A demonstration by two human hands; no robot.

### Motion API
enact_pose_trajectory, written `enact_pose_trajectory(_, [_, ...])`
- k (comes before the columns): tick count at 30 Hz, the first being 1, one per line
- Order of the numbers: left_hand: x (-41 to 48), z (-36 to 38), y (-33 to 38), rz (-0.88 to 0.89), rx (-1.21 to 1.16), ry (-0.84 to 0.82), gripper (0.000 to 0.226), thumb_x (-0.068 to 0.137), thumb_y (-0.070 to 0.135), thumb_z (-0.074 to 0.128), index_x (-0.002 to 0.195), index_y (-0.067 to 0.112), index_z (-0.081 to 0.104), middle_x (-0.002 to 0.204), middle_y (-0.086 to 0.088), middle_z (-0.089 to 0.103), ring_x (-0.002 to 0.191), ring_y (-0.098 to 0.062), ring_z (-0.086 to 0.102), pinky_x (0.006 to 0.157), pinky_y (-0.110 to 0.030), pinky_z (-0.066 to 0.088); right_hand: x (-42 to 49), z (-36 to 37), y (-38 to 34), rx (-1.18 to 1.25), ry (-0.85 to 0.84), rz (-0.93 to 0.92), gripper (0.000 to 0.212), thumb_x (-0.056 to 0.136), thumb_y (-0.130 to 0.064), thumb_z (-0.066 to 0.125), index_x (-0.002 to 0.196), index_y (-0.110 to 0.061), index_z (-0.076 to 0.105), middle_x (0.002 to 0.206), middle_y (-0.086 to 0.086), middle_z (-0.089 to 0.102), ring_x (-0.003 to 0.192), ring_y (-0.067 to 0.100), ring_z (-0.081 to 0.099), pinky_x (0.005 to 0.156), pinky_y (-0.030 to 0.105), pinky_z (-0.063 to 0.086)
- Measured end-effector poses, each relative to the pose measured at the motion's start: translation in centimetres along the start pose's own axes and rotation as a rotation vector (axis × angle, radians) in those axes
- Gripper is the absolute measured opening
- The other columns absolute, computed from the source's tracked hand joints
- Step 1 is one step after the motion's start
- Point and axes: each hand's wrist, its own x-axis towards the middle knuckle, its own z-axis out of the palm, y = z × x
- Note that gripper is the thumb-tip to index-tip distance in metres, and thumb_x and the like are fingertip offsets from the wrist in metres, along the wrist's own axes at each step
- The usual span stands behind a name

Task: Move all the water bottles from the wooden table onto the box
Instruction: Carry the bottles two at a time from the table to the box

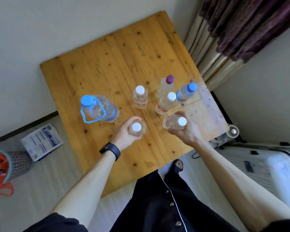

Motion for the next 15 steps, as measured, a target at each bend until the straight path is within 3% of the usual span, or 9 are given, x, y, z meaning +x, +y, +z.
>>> enact_pose_trajectory(2, [0.0,0.2,-0.2,0.004,0.009,-0.095,0.074,0.066,-0.009,0.076,0.115,0.045,0.058,0.122,0.008,0.062,0.116,-0.018,0.058,0.094,-0.036,0.053,-0.5,-0.5,0.5,-0.033,-0.054,-0.001,0.077,0.063,-0.044,0.081,0.13,-0.038,0.044,0.124,-0.002,0.062,0.106,0.025,0.061,0.072,0.029,0.046])
enact_pose_trajectory(4, [-0.1,0.6,-0.4,-0.023,-0.041,-0.141,0.078,0.066,-0.002,0.08,0.121,0.047,0.055,0.125,0.005,0.059,0.118,-0.017,0.057,0.093,-0.029,0.051,-0.8,-0.4,0.9,-0.077,-0.077,-0.002,0.077,0.063,-0.044,0.085,0.127,-0.039,0.042,0.124,-0.004,0.059,0.104,0.024,0.061,0.073,0.029,0.045])
enact_pose_trajectory(6, [-0.4,1.4,-0.3,-0.06,-0.092,-0.129,0.078,0.062,0.022,0.091,0.123,0.05,0.052,0.127,0.005,0.058,0.118,-0.015,0.055,0.096,-0.031,0.049,-0.9,0.1,1.1,-0.089,-0.07,-0.022,0.079,0.065,-0.041,0.088,0.129,-0.038,0.041,0.126,-0.006,0.056,0.105,0.02,0.058,0.078,0.029,0.044])
enact_pose_trajectory(9, [-0.8,3.1,0.1,-0.086,0.007,0.05,0.069,0.055,0.05,0.088,0.112,0.049,0.049,0.12,0.009,0.057,0.11,-0.012,0.054,0.09,-0.033,0.049,-1.1,0.7,1.0,-0.084,-0.04,-0.036,0.08,0.066,-0.041,0.089,0.133,-0.036,0.045,0.127,-0.009,0.057,0.107,0.016,0.056,0.084,0.03,0.045])
enact_pose_trajectory(12, [-1.2,5.0,0.7,-0.067,0.049,0.181,0.063,0.06,0.035,0.083,0.108,0.046,0.044,0.108,0.013,0.058,0.098,-0.017,0.058,0.079,-0.037,0.054,-1.8,1.1,1.5,-0.055,0.033,-0.025,0.07,0.067,-0.04,0.088,0.126,-0.034,0.051,0.122,-0.008,0.063,0.106,0.021,0.063,0.082,0.032,0.052])
enact_pose_trajectory(15, [-1.0,6.0,2.0,-0.084,0.107,0.128,0.064,0.059,0.032,0.081,0.106,0.044,0.039,0.097,0.015,0.061,0.081,-0.018,0.063,0.066,-0.041,0.057,-4.1,0.6,2.5,0.033,0.115,0.05,0.067,0.07,-0.04,0.087,0.126,-0.032,0.052,0.115,-0.006,0.064,0.088,0.016,0.064,0.065,0.014,0.046])
